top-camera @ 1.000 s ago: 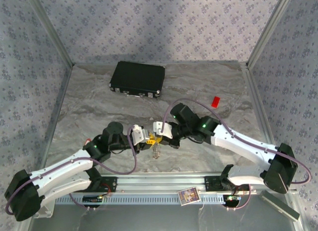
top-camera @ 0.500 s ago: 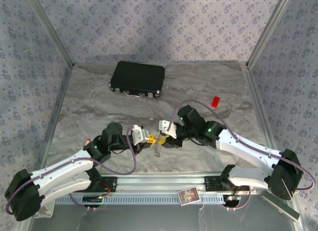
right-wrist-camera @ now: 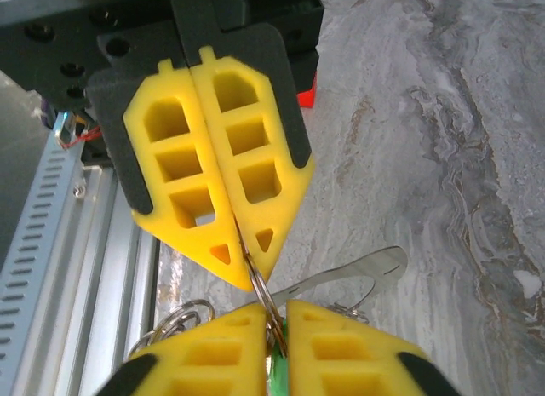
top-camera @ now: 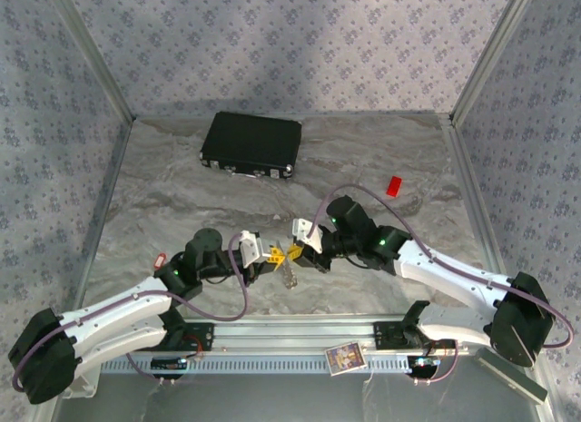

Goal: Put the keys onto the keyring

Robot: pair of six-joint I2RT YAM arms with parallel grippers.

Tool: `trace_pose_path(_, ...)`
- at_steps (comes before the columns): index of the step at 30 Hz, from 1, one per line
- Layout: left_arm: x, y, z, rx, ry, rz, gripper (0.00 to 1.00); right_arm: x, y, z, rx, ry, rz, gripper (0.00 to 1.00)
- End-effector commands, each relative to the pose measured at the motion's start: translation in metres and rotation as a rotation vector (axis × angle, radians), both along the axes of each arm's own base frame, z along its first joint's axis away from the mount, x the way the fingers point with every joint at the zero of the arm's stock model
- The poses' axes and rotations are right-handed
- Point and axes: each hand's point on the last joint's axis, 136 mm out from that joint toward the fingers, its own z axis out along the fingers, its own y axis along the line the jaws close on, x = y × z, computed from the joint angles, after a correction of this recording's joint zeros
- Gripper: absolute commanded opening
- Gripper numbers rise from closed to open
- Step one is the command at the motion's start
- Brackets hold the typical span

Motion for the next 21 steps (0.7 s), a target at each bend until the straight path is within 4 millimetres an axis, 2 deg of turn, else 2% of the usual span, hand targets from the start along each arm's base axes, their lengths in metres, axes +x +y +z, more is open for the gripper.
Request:
trace_pose_path(1, -0.004, -0.003, 0.027, -0.089, -0.051, -0.027, 0.0, -0.001, 0.003, 0.013, 0.046, -0.012, 0.014, 0.05)
trace_pose_path(4, -0.002, -0.002, 0.026, -0.08, -0.052, -0.014, 0.0, -0.002, 0.004, 0.017, 0.052, -0.017, 0.027, 0.0)
trace_pose_path(7, 0.005, 0.001, 0.024, -0.052, -0.051, 0.029, 0.21, -0.002, 0.002, 0.018, 0.026, -0.032, 0.037, 0.0)
trace_pose_path(9, 0.006, 0.003, 0.022, -0.024, -0.052, 0.041, 0.26, -0.003, 0.001, 0.018, -0.003, -0.046, 0.043, 0.0)
trace_pose_path(15, 0.006, 0.004, 0.016, 0.042, -0.045, 0.032, 0.27, -0.004, 0.0, 0.012, -0.108, -0.077, 0.084, 0.0)
trace_pose_path(21, 0.006, 0.002, 0.019, 0.053, -0.047, 0.016, 0.23, -0.006, 0.002, 0.013, -0.179, -0.107, 0.126, 0.0)
